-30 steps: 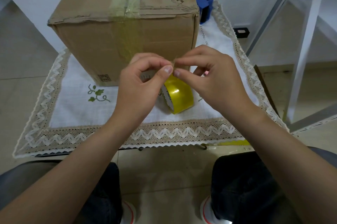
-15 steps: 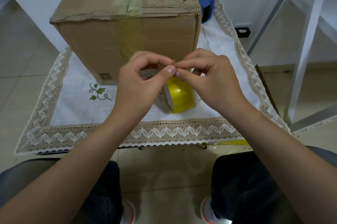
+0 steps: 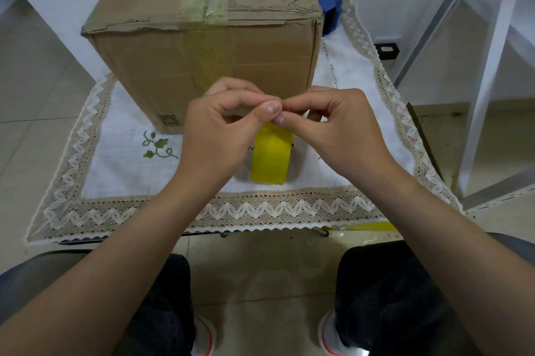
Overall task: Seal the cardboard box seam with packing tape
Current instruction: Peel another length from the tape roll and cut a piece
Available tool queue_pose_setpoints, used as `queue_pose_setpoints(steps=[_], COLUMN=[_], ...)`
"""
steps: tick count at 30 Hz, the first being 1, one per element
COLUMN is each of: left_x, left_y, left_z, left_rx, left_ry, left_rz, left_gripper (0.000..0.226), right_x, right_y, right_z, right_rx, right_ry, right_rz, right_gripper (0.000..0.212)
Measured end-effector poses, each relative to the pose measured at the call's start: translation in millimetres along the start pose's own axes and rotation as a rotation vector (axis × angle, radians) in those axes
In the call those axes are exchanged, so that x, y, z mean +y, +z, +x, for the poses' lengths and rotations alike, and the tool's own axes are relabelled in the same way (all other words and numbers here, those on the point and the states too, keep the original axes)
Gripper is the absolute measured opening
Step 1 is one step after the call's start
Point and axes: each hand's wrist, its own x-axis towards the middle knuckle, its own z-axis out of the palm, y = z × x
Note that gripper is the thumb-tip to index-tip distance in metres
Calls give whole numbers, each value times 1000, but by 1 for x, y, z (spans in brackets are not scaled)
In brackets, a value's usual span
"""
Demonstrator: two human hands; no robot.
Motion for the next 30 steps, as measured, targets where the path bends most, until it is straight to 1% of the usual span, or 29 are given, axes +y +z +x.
queue_pose_setpoints(steps=[5, 8, 10, 13, 19, 23, 27, 30], left_x=[4, 8, 6, 2, 0, -1, -3, -2], left_y=[-2, -10, -13, -8, -6, -4, -5, -4], left_z=[1, 6, 8, 6, 5, 5, 3, 3], left_rx=[-59, -40, -31, -83, -108, -98, -23, -8], left_ry=[-112, -193, -215, -218, -182, -158, 19, 91], left_rz=[-104, -215, -169, -64, -103, -110, 50, 116], left_gripper=[12, 21, 25, 23, 15, 14, 21, 25], right_x=[-1, -1, 0, 0, 1, 1, 1, 0], right_y=[-2, -3, -2, 0, 1, 2, 3, 2], right_z=[0, 1, 1, 1, 1, 1, 0, 0], right_rx=[-5, -5, 0, 1, 10, 22, 17, -7], right_ry=[10, 7, 7, -1, -20, -17, -26, -43], right_rz=[5, -41, -43, -38, -41, -47, -57, -78], right_gripper=[9, 17, 16, 11, 15, 11, 5, 3])
